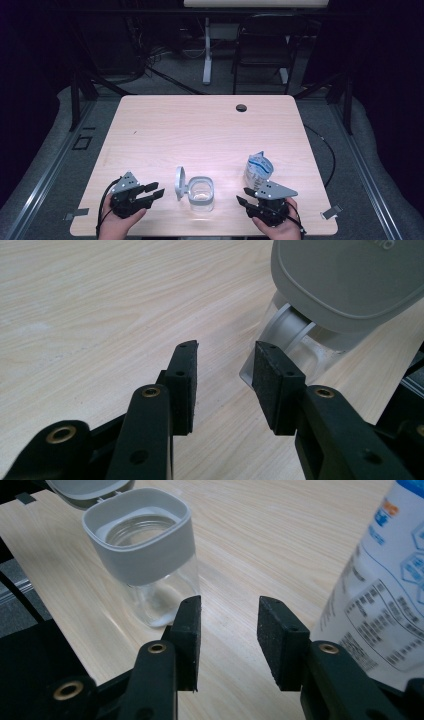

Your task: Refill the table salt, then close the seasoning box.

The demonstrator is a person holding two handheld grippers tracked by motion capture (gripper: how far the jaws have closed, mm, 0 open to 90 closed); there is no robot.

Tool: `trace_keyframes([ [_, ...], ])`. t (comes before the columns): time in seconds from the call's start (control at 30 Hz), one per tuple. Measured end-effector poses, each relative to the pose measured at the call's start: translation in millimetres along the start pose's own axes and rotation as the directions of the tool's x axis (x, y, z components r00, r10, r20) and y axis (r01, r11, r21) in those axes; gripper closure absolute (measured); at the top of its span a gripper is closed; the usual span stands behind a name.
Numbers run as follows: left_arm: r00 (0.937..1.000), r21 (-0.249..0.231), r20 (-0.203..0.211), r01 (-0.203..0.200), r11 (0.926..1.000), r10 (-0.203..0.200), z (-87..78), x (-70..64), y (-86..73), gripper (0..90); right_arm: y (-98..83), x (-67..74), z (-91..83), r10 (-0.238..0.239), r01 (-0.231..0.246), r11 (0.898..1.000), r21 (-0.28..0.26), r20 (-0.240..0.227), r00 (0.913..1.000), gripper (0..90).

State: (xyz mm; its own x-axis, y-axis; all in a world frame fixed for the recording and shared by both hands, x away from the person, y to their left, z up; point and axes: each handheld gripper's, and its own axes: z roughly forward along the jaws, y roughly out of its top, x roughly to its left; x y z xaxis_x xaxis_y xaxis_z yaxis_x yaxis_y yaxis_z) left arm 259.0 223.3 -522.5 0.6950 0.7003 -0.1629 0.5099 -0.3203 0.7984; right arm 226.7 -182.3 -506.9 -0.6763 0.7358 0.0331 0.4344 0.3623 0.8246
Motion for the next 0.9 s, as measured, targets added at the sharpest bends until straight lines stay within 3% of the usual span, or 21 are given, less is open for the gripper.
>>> trace_keyframes([
  [0.17, 1.0000, 0.000, 0.003, -0.002, 1.0000, 0.002, -1.4, 0.8, -0.4, 62.4, -4.8, -10.7, -5.2, 0.031, -0.031, 0.999, -0.011, 0.007, 0.9995, 62.7],
  [0.43, 1.0000, -0.002, -0.009, -0.001, 1.0000, 0.001, -2.9, 4.3, -2.6, 61.7, -11.0, -20.5, -10.7, 0.036, -0.036, 0.999, -0.003, -0.008, 0.9993, 64.0],
  [0.73, 0.9996, -0.006, -0.022, 0.015, 0.9999, -0.015, -4.1, 7.5, -7.3, 60.6, -13.4, -28.3, -14.3, 0.030, -0.028, 0.999, 0.040, -0.041, 0.9987, 64.6],
  [0.9, 0.9993, -0.007, -0.029, 0.022, 0.9997, -0.022, -5.8, 10.5, -8.8, 60.6, -19.4, -32.6, -12.6, 0.043, -0.040, 0.997, 0.069, -0.031, 0.9986, 65.8],
])
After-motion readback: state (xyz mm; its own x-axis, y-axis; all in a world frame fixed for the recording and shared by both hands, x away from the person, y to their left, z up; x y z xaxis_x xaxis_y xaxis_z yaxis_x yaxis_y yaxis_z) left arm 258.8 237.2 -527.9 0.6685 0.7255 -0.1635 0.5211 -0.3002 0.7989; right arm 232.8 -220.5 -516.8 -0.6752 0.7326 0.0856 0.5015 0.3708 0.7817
